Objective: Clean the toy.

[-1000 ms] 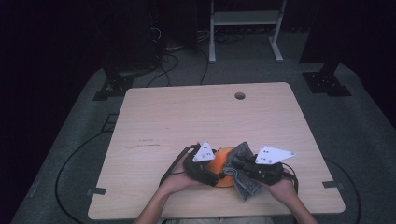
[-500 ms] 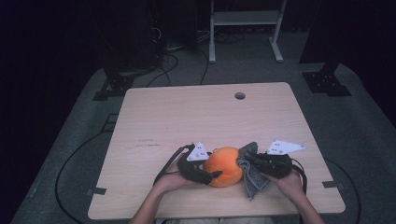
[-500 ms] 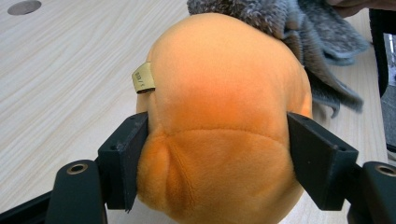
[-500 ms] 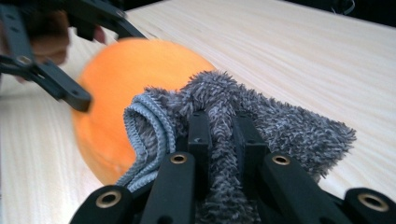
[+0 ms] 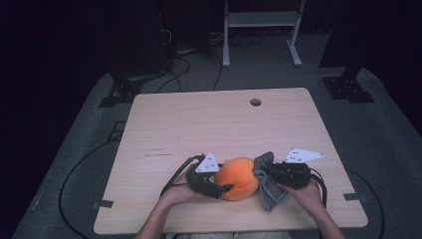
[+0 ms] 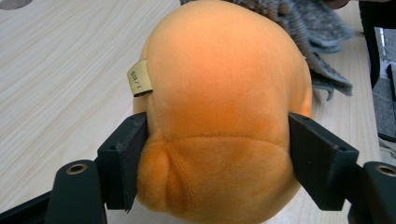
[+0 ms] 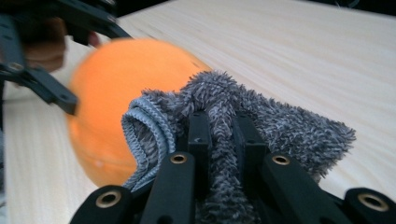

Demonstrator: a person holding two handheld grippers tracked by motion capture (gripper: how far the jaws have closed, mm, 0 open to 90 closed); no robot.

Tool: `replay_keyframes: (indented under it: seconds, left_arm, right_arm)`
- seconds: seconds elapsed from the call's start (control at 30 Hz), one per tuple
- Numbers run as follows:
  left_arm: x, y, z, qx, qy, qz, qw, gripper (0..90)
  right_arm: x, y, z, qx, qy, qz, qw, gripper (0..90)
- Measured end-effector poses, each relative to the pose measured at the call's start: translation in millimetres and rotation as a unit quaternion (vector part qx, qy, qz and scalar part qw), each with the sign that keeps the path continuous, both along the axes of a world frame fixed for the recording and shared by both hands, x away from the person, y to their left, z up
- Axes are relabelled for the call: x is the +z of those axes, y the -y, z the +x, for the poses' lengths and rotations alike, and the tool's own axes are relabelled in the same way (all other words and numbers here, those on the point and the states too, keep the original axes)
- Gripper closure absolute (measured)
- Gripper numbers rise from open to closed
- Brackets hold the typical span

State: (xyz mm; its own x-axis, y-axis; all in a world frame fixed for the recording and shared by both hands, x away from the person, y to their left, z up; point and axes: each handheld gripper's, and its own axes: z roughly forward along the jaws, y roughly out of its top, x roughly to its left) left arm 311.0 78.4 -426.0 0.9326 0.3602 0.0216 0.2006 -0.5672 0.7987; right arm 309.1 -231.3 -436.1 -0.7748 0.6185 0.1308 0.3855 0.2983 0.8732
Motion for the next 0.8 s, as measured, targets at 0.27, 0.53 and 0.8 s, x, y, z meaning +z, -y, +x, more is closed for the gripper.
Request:
replay_keyframes:
  seconds: [0.27,0.53,0.8]
  left_arm:
    - [-0.8,-0.5,-0.8,-0.003,0.002,-0.004,1.0,25.4]
    - [-0.4,2.3,-2.8,-0.003,0.006,-0.003,1.0,24.9]
    - [2.5,8.6,-7.3,-0.012,0.017,-0.001,0.9998,23.5]
  right_arm:
    - [8.0,7.0,-3.0,-0.01,0.008,0.018,0.9998,79.2]
    - [1.4,-0.4,-0.1,0.007,-0.011,0.019,0.9997,79.2]
    - [8.3,11.8,-0.7,-0.018,-0.004,0.016,0.9997,79.2]
